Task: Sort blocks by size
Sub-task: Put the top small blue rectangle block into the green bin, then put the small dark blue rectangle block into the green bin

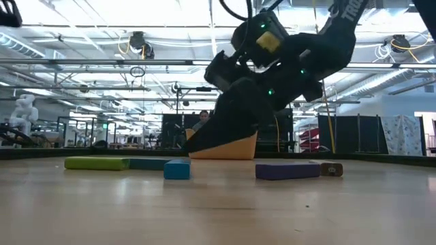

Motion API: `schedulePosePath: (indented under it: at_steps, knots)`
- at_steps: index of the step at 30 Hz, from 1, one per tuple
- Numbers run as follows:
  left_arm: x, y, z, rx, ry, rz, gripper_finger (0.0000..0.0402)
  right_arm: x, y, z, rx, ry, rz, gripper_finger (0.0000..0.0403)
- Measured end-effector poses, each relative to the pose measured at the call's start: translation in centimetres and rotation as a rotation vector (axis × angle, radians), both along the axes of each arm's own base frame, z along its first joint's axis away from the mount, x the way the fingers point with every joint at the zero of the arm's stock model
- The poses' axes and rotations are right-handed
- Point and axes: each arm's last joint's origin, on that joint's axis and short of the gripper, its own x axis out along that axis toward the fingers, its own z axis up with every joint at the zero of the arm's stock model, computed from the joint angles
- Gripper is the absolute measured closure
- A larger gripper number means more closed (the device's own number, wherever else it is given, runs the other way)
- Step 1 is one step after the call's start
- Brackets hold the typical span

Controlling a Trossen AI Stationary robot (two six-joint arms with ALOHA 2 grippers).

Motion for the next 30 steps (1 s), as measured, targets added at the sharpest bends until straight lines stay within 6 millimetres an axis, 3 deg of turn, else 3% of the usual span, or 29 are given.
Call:
schedulePosePath:
  at_steps: [5, 11, 17, 21, 30]
  knots:
    - [-0.9, -0.3, -0.1, -0.004, 0.09, -0.062, 0.0341, 1.2, 0.4, -0.9, 0.004, 0.008, 0.011, 0.016]
    - [-1.2, -0.5, -2.8, 0.018, 0.277, -0.097, 0.0341, 2.3, 1.1, -1.2, -0.01, -0.003, 0.012, 0.016]
    - [-1.1, -1.0, -5.4, -0.013, 0.397, -0.126, 0.0341, 2.6, 1.0, -0.8, -0.112, -0.023, -0.153, 0.016]
    - [-1.1, -1.0, -6.2, -0.006, 0.447, -0.111, 0.0341, 2.6, 0.9, -0.8, -0.111, -0.026, -0.172, 0.016]
    - [-0.6, -0.5, -6.4, 0.031, 0.45, 0.021, 0.0237, 2.7, 2.0, -0.3, -0.156, -0.093, -0.117, 0.016]
